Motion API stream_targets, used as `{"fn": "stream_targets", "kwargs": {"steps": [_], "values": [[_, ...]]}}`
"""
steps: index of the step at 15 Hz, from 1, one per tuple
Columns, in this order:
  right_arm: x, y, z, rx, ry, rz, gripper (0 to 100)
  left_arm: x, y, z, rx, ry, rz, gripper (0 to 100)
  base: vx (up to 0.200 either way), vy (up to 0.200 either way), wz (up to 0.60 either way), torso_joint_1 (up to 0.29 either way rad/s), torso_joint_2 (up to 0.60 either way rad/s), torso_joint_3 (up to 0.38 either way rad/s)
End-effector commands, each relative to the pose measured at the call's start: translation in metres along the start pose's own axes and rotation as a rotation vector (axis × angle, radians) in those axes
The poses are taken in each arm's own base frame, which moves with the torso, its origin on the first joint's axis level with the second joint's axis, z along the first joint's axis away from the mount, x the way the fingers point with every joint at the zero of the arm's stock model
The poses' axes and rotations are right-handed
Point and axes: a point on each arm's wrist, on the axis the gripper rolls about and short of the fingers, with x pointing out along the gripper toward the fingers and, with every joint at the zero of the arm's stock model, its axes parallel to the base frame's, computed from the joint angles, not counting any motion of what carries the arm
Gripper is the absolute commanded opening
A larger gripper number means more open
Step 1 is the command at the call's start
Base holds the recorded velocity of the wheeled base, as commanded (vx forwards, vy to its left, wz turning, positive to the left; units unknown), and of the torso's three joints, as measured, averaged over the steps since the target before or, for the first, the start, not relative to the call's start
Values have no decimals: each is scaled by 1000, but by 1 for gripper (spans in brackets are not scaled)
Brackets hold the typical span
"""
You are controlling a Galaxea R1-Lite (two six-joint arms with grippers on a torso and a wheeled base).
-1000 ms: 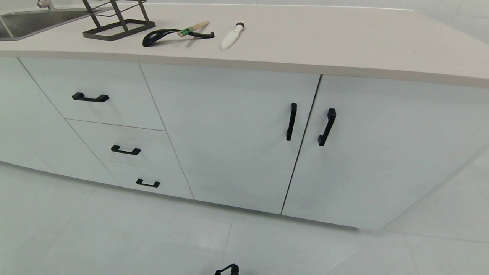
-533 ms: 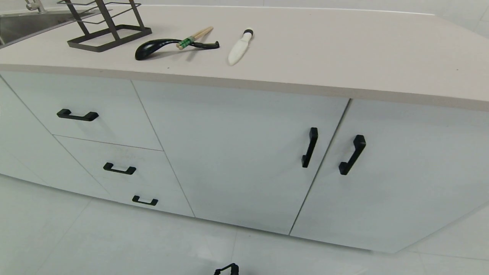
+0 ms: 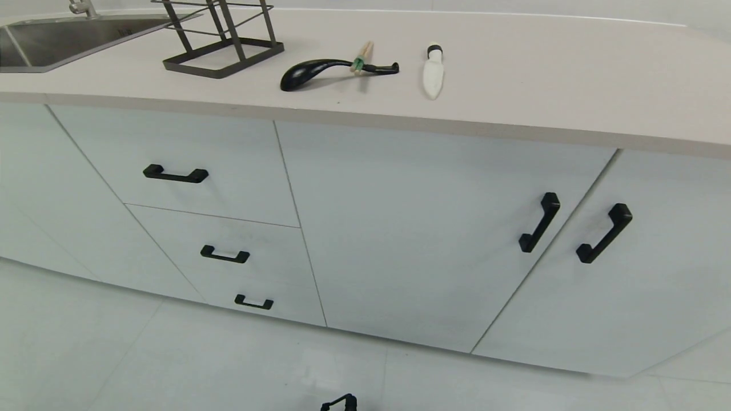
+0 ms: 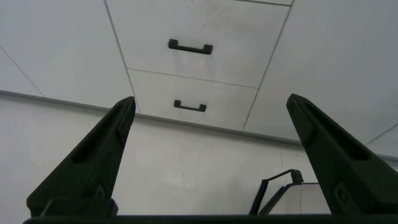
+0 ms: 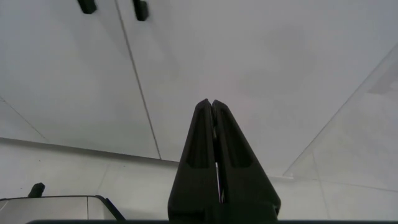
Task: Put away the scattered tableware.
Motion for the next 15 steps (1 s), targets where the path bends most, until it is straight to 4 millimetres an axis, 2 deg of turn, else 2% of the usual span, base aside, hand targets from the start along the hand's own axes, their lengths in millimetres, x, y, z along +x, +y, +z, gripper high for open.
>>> {"fn": "stream_targets", "kwargs": {"steps": [1, 4, 7, 8, 13, 15], "values": [[0, 0, 0, 0, 1, 0, 0, 0, 0, 0, 0, 2, 0, 100, 0, 200, 0, 2, 7, 2], [0, 0, 0, 0, 1, 0, 0, 0, 0, 0, 0, 2, 0, 100, 200, 200, 0, -2, 2, 7], [0, 0, 0, 0, 1, 0, 0, 0, 0, 0, 0, 2, 1, 100, 0, 200, 0, 6, 4, 5], [0, 0, 0, 0, 1, 0, 0, 0, 0, 0, -1, 0, 1, 100, 200, 200, 0, 7, 2, 7], [0, 0, 0, 1, 1, 0, 0, 0, 0, 0, 1, 0, 0, 100, 0, 0, 0, 0, 0, 0], [0, 0, 0, 1, 1, 0, 0, 0, 0, 0, 1, 0, 0, 100, 0, 200, 0, 2, 2, 5]]}}
